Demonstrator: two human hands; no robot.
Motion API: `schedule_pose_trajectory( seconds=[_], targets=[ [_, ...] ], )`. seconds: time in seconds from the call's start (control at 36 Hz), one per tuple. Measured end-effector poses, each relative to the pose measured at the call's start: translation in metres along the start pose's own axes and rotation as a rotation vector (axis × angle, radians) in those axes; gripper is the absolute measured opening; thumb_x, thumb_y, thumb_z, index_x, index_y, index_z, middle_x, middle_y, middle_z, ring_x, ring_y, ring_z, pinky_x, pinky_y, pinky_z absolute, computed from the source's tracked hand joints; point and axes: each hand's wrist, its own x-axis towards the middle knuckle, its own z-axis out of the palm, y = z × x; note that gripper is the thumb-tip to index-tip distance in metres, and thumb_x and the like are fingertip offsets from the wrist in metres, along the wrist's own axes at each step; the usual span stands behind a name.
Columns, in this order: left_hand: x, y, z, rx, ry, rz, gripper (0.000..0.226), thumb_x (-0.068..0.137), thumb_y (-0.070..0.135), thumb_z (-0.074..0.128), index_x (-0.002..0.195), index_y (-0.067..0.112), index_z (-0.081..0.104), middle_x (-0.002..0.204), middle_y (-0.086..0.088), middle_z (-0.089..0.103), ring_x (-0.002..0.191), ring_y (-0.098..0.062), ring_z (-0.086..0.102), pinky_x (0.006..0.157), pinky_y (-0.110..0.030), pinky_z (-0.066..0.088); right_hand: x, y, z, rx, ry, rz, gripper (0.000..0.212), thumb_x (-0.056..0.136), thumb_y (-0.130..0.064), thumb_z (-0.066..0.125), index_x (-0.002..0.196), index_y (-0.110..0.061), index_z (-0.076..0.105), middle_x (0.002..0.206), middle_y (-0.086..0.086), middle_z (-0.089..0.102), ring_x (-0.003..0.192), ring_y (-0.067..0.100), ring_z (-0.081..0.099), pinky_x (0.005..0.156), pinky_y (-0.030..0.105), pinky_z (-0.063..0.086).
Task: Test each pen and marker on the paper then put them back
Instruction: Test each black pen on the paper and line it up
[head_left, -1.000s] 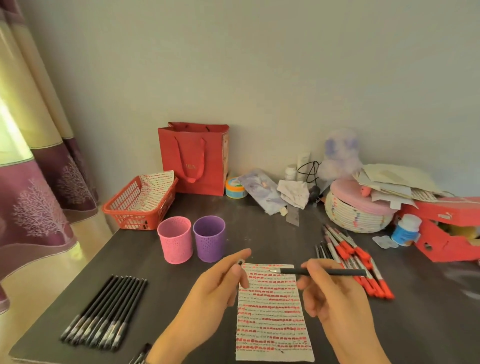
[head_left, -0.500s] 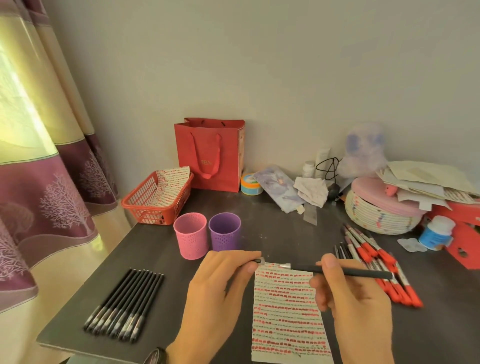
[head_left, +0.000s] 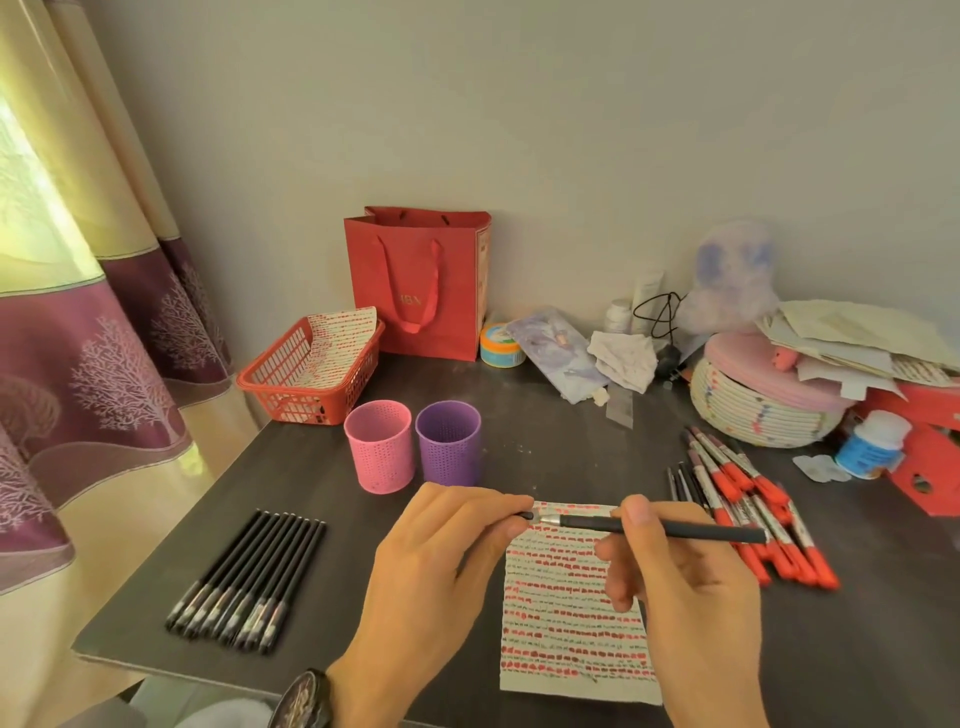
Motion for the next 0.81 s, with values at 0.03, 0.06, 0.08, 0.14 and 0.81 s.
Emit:
schedule_pose_trajectory(
  seconds=[0.03, 0.06, 0.08, 0.14, 0.81],
  targets=[
    [0.0, -0.002, 0.0, 0.016, -0.012, 0.011, 0.034, 0.1, 0.045, 0.05, 0.108, 0.024, 0.076, 0.106, 0.016, 0.072, 0.1, 0.003, 0.056, 0.09, -0.005, 0.044, 0.0, 0.001, 0.0, -0.005, -0.004, 0.0, 0.021, 0.081, -0.047, 0.063, 0.076, -0.028, 0.07, 0.066, 0.007, 0.071, 0.044, 0.013, 0.057, 0.045, 0.018, 0.048],
    [0.0, -0.003, 0.0, 0.03, -0.024, 0.026, 0.032, 0.098, 0.043, 0.052, 0.109, 0.024, 0.076, 0.106, 0.015, 0.072, 0.1, 0.002, 0.057, 0.09, -0.006, 0.045, 0.0, 0.002, 0.0, -0.007, -0.009, 0.002, 0.02, 0.082, -0.046, 0.063, 0.076, -0.028, 0.07, 0.066, 0.007, 0.071, 0.044, 0.013, 0.058, 0.045, 0.019, 0.049],
    [0.0, -0.005, -0.001, 0.041, -0.036, 0.043, 0.031, 0.098, 0.041, 0.054, 0.109, 0.024, 0.076, 0.106, 0.015, 0.072, 0.099, 0.001, 0.057, 0.089, -0.006, 0.045, 0.0, 0.003, -0.001, -0.007, -0.014, 0.005, 0.02, 0.083, -0.045, 0.063, 0.077, -0.027, 0.071, 0.066, 0.007, 0.071, 0.045, 0.012, 0.058, 0.045, 0.019, 0.049],
    [0.0, -0.006, 0.0, 0.048, -0.061, 0.075, 0.029, 0.099, 0.04, 0.055, 0.111, 0.024, 0.076, 0.107, 0.014, 0.072, 0.099, 0.001, 0.057, 0.089, -0.007, 0.044, 0.0, 0.005, 0.0, -0.011, -0.031, 0.014, 0.022, 0.083, -0.045, 0.063, 0.078, -0.027, 0.072, 0.065, 0.007, 0.071, 0.046, 0.012, 0.057, 0.046, 0.02, 0.05],
    [-0.052, -0.025, -0.005, -0.289, -0.492, -0.507, 0.017, 0.097, 0.038, 0.062, 0.113, 0.041, 0.069, 0.103, 0.024, 0.069, 0.1, -0.007, 0.064, 0.083, -0.023, 0.051, -0.036, 0.072, 0.023, 0.034, -0.2, 0.368, 0.029, 0.078, -0.048, 0.065, 0.084, -0.022, 0.077, 0.067, 0.008, 0.072, 0.049, 0.014, 0.061, 0.046, 0.02, 0.049]
  ],
)
